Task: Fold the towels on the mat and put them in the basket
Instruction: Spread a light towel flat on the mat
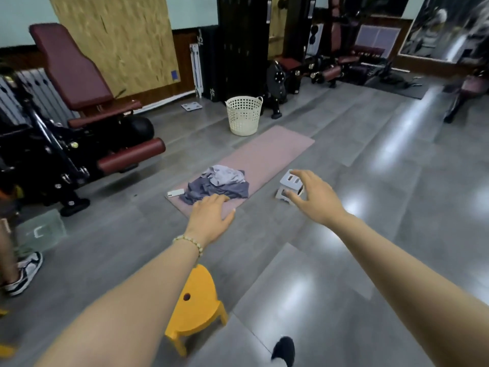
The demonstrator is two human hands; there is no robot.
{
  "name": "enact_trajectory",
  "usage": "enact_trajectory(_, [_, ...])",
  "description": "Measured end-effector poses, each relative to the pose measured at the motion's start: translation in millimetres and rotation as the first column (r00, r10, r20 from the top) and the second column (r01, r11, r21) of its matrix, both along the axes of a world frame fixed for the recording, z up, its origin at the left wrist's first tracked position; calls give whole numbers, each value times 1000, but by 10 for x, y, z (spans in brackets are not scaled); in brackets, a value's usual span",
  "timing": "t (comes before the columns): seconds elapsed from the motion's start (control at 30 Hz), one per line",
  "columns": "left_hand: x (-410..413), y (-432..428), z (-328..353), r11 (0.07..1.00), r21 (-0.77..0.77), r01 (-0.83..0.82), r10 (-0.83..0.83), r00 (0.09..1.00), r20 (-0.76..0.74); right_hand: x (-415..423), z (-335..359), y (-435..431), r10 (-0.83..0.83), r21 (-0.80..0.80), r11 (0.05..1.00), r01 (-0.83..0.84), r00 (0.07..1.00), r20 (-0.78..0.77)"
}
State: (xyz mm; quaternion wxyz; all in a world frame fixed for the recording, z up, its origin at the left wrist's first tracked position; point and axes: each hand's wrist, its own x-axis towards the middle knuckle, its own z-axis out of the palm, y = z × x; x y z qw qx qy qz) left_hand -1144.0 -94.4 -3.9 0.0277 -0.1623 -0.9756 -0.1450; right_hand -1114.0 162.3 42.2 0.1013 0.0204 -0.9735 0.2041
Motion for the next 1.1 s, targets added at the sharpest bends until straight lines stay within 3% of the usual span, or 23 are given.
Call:
enact_trajectory(0.17, [-1293, 640, -305, 999, 39, -23, 20, 998, 55, -1358, -100, 679, 35, 3, 999, -35, 999, 36])
enact_trajectory(0.53, [-4023, 1922, -215, 986, 94, -136, 133, 990, 41, -4134, -59, 2041, 121, -41, 992, -116, 981, 153])
enact_trajectory(0.7, [-5422, 2727, -468, 979, 170, -113, 102, 992, 69, -5446, -300, 2719, 122, -45, 992, -115, 971, 204])
enact_trajectory(0.9, [-7064, 3629, -530, 986, 147, -74, 61, 994, 90, -6969, -371, 3541, 93, -114, 991, -72, 977, 192])
enact_trajectory(1.1, [-8431, 4227, -578, 976, 160, -149, 136, 986, 93, -8522, -603, 4274, 168, -99, 984, -148, 955, 244])
